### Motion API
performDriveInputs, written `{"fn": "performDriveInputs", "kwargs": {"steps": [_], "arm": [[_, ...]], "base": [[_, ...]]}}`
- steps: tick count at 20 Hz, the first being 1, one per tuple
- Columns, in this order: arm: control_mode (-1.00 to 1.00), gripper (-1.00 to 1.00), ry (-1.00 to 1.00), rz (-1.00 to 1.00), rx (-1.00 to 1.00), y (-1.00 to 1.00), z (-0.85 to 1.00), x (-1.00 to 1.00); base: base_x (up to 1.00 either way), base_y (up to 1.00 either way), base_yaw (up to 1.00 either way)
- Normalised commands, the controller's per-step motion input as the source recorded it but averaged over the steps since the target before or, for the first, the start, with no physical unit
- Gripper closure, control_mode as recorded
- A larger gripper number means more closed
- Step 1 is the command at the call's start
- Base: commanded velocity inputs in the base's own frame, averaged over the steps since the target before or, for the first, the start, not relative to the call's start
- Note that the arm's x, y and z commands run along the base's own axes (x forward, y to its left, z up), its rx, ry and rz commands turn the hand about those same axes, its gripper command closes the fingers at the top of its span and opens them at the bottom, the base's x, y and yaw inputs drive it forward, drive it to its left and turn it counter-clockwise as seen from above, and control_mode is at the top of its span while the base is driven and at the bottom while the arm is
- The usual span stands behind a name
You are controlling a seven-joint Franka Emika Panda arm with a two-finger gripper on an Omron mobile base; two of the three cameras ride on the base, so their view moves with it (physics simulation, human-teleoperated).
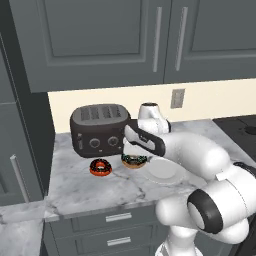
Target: Place the pastries on the plates.
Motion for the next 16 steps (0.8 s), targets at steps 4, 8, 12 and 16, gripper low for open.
{"fn": "performDriveInputs", "kwargs": {"steps": [4, 8, 12, 16], "arm": [[-1.00, 1.00, 0.00, -0.26, -0.11, -1.00, 0.45, 0.00], [-1.00, 1.00, 0.00, -0.29, -0.17, -1.00, 0.03, -0.01], [-1.00, 1.00, 0.00, -0.29, -0.12, -1.00, 0.00, -0.01], [-1.00, 1.00, 0.01, -0.30, -0.06, -1.00, -0.01, 0.00]], "base": [[0.00, 0.00, 0.00], [0.00, 0.00, 0.00], [0.00, 0.00, 0.00], [0.00, 0.00, 0.00]]}}
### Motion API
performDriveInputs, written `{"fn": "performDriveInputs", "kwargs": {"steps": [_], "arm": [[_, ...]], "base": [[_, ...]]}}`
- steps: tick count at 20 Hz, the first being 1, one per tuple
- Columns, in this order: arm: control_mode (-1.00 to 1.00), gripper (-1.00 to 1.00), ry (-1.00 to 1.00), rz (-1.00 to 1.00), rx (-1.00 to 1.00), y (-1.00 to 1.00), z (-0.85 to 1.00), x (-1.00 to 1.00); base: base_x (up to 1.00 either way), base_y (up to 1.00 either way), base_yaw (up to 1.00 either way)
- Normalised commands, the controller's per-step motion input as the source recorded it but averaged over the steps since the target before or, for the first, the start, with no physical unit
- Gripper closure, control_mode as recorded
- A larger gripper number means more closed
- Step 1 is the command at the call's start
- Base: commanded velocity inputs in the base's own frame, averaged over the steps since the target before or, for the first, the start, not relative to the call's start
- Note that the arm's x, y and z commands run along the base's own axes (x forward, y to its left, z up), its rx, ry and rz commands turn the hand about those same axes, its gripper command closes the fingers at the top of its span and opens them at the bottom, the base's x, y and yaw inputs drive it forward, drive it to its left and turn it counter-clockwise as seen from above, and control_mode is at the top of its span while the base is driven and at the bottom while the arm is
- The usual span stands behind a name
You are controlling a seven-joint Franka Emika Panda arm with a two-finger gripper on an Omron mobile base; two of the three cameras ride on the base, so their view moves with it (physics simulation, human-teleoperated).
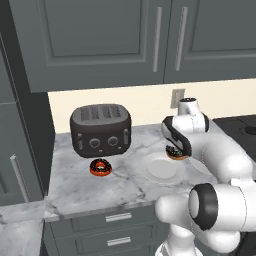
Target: Place the pastries on the plates.
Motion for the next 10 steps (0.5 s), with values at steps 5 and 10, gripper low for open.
{"fn": "performDriveInputs", "kwargs": {"steps": [5, 10], "arm": [[-1.00, 1.00, 0.00, -0.28, 0.08, -1.00, -0.03, 0.00], [-1.00, 1.00, 0.00, -0.31, 0.14, -1.00, -0.05, 0.00]], "base": [[0.00, 0.00, 0.00], [0.00, 0.00, 0.00]]}}
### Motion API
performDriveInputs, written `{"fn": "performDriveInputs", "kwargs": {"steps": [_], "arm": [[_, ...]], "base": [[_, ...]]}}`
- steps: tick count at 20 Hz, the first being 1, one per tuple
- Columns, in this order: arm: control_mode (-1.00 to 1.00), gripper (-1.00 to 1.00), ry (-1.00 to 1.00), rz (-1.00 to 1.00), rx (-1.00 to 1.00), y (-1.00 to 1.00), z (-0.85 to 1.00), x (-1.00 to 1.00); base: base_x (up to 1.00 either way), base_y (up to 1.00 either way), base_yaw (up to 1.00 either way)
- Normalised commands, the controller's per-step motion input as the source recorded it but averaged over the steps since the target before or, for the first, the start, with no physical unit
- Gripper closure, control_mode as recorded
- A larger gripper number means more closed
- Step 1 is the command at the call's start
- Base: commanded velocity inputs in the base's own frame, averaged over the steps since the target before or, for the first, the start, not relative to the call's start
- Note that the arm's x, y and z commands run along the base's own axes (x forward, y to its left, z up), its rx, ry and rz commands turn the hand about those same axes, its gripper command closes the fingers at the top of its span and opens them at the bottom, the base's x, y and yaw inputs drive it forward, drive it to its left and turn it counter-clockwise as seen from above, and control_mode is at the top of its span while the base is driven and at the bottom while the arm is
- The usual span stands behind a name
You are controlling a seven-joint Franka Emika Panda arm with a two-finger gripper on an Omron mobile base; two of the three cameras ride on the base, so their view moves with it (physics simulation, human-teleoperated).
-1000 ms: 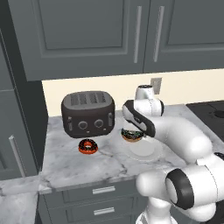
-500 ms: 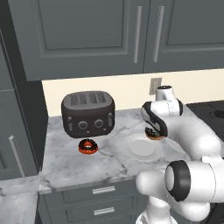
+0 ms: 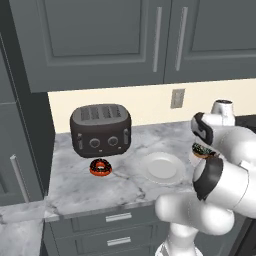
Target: Place the pastries on the plates.
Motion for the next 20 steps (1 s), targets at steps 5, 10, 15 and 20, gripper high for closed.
{"fn": "performDriveInputs", "kwargs": {"steps": [5, 10, 15, 20], "arm": [[-1.00, 1.00, -0.05, -0.06, 0.15, -0.70, -0.16, 0.24], [-1.00, 1.00, -0.09, 0.00, 0.00, -0.02, -0.17, 0.07], [-1.00, 1.00, -0.11, 0.01, 0.00, -0.19, -0.29, 0.40], [-1.00, 1.00, -0.06, 0.03, -0.02, -0.21, -0.53, 0.36]], "base": [[0.00, 0.00, 0.00], [0.00, 0.00, 0.00], [0.00, 0.00, 0.00], [0.00, 0.00, 0.00]]}}
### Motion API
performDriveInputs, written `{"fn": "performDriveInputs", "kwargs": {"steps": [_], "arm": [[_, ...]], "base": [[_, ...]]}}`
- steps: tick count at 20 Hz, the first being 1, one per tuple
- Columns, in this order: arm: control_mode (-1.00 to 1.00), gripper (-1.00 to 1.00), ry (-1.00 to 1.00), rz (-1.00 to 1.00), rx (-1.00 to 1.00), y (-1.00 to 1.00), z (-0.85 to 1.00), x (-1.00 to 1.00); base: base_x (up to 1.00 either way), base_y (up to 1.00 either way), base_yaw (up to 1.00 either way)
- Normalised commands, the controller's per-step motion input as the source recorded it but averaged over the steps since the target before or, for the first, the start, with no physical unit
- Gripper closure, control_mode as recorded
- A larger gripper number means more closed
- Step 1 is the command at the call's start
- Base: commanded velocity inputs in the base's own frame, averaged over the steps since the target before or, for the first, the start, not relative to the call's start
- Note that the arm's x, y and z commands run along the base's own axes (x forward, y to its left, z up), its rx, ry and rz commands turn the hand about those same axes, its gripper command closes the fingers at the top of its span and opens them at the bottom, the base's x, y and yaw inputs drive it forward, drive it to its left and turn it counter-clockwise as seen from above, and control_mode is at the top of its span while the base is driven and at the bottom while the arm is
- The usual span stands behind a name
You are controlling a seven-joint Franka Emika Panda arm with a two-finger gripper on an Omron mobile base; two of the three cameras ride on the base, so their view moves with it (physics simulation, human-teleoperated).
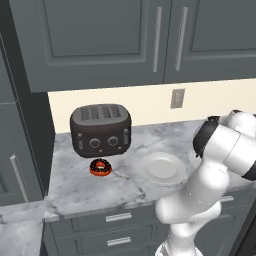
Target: Place the pastries on the plates.
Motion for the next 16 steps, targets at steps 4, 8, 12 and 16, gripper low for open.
{"fn": "performDriveInputs", "kwargs": {"steps": [4, 8, 12, 16], "arm": [[-1.00, 1.00, -0.09, 0.05, 0.00, -0.44, -0.43, 0.51], [-1.00, -1.00, -0.03, 0.02, 0.00, -0.09, -0.07, 0.06], [-1.00, -1.00, 0.00, 0.00, 0.00, 0.00, 0.03, 0.00], [-1.00, -1.00, 0.00, 0.00, 0.00, 0.19, 0.50, 0.11]], "base": [[0.00, 0.00, 0.00], [0.00, 0.00, 0.00], [0.00, 0.00, 0.00], [0.00, 0.00, 0.00]]}}
